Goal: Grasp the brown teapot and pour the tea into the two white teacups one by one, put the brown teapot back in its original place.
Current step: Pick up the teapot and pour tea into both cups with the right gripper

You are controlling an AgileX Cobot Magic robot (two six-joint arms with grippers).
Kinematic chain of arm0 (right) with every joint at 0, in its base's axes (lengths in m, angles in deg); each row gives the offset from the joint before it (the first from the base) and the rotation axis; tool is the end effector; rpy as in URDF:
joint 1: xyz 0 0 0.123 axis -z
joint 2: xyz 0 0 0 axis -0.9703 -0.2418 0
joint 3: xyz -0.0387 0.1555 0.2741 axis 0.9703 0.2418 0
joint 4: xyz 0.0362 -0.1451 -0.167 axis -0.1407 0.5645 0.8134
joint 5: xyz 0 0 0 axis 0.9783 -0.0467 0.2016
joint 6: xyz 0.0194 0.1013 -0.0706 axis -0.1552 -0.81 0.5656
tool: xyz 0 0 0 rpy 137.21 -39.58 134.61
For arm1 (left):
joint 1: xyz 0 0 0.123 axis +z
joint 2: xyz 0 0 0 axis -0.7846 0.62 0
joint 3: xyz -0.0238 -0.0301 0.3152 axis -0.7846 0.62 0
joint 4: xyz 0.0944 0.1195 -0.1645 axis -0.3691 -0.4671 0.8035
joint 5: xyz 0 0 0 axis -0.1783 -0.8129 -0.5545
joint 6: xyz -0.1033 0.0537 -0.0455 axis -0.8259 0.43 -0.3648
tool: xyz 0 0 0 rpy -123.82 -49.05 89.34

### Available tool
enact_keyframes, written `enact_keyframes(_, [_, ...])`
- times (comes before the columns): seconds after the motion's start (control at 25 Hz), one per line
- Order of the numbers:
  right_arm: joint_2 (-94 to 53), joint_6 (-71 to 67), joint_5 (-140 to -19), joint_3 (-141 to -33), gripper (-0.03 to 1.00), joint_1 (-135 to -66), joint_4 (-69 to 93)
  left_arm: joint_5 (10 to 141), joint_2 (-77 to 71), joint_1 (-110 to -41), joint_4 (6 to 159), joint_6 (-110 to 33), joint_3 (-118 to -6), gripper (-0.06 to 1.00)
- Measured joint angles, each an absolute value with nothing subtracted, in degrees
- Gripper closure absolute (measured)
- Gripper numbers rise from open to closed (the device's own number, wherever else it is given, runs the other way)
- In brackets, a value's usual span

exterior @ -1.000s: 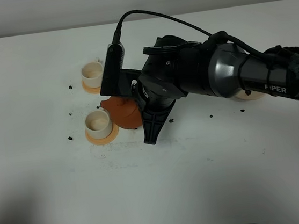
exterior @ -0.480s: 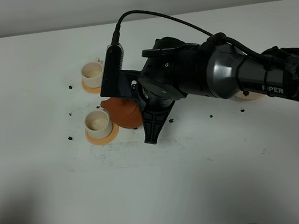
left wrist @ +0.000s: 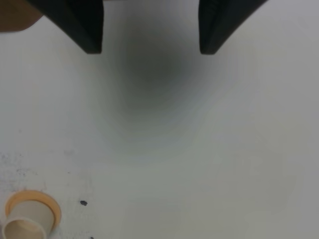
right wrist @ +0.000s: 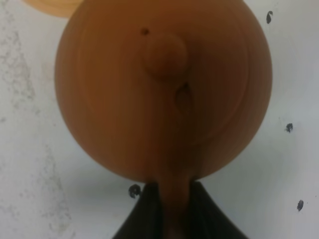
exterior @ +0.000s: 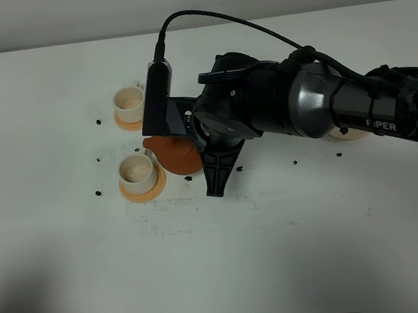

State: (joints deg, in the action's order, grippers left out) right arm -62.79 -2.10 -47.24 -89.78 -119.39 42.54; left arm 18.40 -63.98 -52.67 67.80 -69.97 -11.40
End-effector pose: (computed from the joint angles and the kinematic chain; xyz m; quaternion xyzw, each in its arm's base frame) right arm 0.3321 0.2710 0.1988 -0.6286 0.7411 -0.1180 0.2045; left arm -0.0051 0.0017 0.2542 0.0269 0.9013 0.0126 0.4321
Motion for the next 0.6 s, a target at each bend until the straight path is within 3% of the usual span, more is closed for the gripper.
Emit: enact_keyframes(0.6, [-62.8, -1.9, -47.4, -89.8, 0.85, -120.5, 43.2, 18.4, -64.0, -52.7, 67.8, -70.0, -11.4, 0.49])
